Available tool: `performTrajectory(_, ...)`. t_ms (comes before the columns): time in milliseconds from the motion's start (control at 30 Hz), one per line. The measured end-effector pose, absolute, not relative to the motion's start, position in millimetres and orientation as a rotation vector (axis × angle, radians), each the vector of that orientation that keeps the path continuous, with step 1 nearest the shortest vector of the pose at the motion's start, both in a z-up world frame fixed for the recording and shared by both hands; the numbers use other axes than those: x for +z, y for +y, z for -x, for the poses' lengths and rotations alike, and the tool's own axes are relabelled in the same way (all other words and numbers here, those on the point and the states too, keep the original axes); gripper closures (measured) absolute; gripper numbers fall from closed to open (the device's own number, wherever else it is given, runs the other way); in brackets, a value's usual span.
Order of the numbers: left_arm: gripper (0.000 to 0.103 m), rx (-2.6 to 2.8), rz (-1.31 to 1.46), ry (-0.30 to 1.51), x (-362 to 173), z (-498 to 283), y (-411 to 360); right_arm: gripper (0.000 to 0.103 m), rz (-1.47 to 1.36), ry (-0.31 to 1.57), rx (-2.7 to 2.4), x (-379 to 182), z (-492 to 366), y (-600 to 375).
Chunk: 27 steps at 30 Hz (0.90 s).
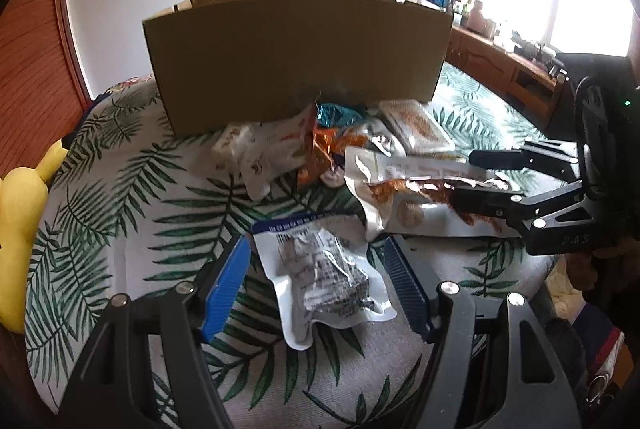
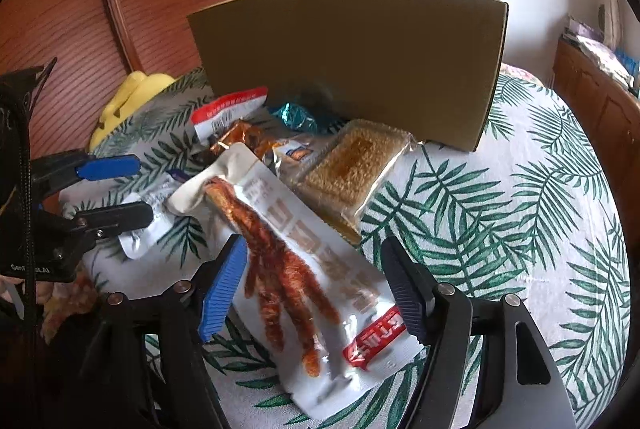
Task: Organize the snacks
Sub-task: 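Withdraw both tools from the box back toward the remaining snacks, then grasp the silver vacuum packet with the left tool while the right tool grasps the white chicken-feet packet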
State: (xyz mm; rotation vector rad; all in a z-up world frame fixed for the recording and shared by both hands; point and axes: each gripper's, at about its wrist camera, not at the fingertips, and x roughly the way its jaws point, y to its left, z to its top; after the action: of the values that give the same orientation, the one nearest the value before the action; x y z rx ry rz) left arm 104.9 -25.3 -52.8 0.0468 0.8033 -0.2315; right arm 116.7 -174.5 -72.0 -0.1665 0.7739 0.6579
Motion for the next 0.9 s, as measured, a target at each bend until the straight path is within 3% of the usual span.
performTrajectory(500, 0.026, -0.205, -0.057, 0.847, -66, -110, -28, 0.025, 0.198, 0.769, 0.653, -77, -109, -171)
performTrajectory(900, 0.028, -0.221, -0.083, 0.857, -66, -108, -28, 0.02, 0.252, 0.765, 0.655, -81, -106, -159)
